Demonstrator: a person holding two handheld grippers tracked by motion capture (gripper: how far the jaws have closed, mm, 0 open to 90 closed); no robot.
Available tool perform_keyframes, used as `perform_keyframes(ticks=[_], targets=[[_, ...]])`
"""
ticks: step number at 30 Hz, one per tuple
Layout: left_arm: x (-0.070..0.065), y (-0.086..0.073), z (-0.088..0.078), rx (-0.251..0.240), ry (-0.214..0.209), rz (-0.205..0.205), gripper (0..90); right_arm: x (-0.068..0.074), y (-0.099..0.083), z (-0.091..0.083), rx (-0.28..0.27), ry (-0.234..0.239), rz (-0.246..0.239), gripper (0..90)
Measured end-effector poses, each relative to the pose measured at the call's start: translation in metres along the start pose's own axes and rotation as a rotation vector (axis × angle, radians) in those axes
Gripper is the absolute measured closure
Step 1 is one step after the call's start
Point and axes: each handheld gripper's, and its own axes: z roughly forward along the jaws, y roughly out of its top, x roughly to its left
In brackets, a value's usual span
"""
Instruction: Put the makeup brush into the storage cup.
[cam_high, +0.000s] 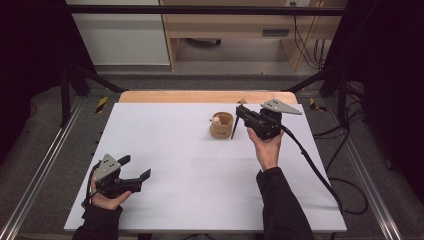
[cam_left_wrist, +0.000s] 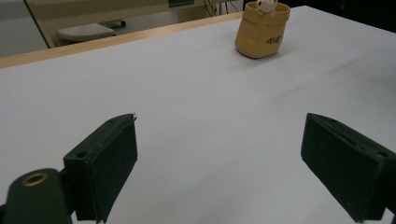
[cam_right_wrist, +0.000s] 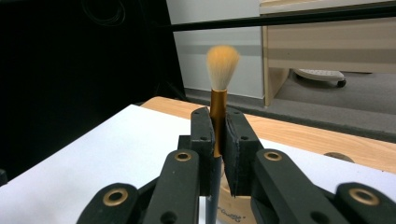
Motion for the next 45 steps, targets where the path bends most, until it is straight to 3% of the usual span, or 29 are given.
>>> perform_keyframes(ticks=[5,17,28,45], targets=[[-0.001,0.000,0.001,-0.001,-0.007,0.000,10.4,-0.003,0.001,0.007,-0.019,-0.033,-0.008,83.6],[-0.001,0.000,0.003,0.002,-0.026,-0.005,10.4,-0.012,0.008,0.025,-0.009,-0.058,0.000,83.5],[-0.001,0.001,0.003,-0.004,-0.033,-0.009,10.5,-0.010,0.013,0.043,-0.013,-0.090,-0.011,83.6],[-0.004,0.003,0.005,-0.006,-0.047,0.001,10.4,-0.022,0.015,0.067,-0.023,-0.145,0.014,83.6]])
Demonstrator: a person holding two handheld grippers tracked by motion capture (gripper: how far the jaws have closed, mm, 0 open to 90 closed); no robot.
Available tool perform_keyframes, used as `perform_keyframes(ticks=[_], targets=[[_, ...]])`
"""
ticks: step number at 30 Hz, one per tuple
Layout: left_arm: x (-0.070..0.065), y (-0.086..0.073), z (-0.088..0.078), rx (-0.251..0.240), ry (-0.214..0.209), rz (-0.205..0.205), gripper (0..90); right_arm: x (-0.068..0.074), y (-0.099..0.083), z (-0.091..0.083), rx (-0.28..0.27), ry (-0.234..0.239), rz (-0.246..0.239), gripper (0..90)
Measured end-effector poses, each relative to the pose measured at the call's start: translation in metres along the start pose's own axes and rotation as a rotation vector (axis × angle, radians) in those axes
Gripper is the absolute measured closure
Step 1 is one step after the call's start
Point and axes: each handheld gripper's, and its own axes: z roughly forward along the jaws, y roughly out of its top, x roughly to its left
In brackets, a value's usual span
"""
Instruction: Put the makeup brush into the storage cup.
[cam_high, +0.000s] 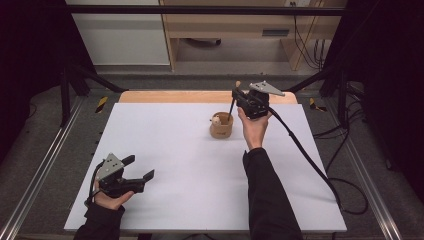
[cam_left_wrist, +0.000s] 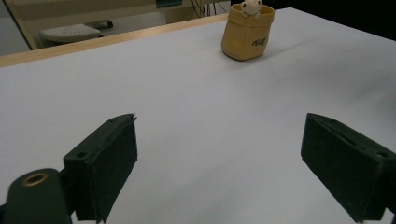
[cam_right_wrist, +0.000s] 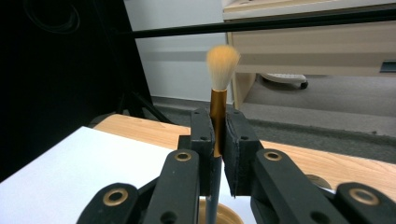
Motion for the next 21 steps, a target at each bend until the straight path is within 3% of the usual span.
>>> perform_keyframes(ticks=[21], targets=[[-0.003,0.000,0.002,0.006,-0.011,0.008,10.5,-0.003,-0.012,0.021,0.021,-0.014,-0.005,83.6]])
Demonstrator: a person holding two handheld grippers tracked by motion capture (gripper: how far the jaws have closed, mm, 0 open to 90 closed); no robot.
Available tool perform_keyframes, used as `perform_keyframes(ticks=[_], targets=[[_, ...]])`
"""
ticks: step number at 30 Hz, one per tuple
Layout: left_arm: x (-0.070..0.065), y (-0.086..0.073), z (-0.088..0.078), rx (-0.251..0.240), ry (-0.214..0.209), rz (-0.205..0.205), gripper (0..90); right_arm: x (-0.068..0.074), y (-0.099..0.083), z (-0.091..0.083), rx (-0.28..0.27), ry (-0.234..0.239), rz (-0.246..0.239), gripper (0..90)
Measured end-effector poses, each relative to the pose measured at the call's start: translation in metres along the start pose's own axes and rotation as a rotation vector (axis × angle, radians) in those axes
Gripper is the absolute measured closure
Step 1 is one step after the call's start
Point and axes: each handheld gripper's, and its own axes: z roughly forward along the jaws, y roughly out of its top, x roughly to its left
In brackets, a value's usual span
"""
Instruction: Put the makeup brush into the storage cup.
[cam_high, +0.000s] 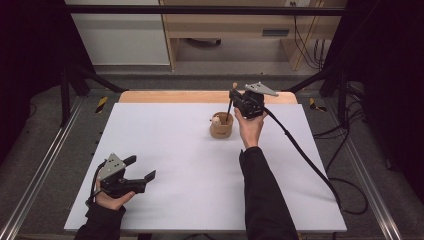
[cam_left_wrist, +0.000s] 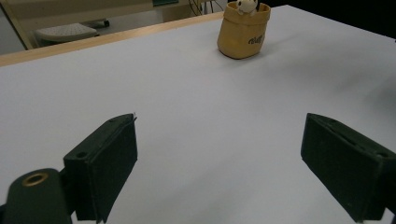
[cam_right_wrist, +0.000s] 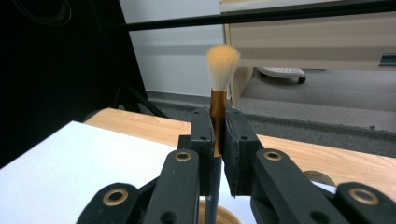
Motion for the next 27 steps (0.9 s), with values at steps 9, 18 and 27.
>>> perform_keyframes(ticks=[9,18,27], targets=[[-0.001,0.001,0.000,0.000,-0.001,0.003,10.6,0.002,-0.010,0.009,0.034,-0.003,-0.022,83.7],[-0.001,0.001,0.000,-0.001,0.000,0.004,10.7,0.004,-0.022,0.017,0.070,0.005,-0.027,83.6],[-0.002,0.000,0.001,0.000,-0.003,0.009,10.9,0.001,-0.031,0.019,0.098,-0.005,-0.010,83.6]])
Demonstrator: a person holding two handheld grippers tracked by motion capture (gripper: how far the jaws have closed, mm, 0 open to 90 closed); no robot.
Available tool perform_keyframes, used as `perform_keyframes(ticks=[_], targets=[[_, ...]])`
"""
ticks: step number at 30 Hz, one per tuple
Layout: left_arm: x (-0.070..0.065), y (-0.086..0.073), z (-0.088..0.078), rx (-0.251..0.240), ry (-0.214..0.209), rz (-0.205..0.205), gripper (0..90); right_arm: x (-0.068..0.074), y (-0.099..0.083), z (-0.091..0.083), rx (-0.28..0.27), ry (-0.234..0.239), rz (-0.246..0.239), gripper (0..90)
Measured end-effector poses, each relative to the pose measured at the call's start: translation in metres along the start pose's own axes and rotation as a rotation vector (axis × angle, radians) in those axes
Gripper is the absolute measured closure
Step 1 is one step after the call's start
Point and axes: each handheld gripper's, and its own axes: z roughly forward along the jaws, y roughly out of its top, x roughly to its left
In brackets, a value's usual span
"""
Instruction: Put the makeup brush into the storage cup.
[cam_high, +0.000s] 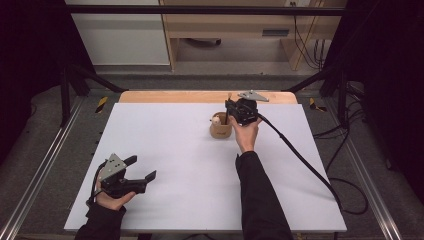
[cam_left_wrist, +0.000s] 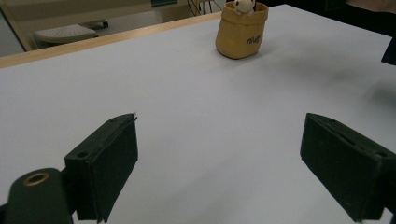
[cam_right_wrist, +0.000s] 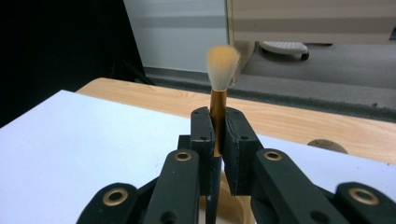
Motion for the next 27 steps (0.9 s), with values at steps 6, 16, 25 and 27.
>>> perform_keyframes(ticks=[6,16,25,27], targets=[[0.000,0.000,0.000,-0.002,-0.004,0.002,10.9,0.000,-0.006,0.002,0.021,0.009,0.003,83.6],[-0.001,0.000,0.000,-0.003,-0.007,0.005,10.9,-0.003,-0.013,0.005,0.046,0.006,0.013,83.3],[-0.001,0.000,0.001,0.002,-0.008,0.011,11.0,-0.005,-0.015,0.006,0.068,-0.004,0.022,80.0],[-0.001,0.000,0.001,0.002,-0.007,0.010,11.0,-0.006,-0.016,0.005,0.073,-0.006,0.024,79.2]])
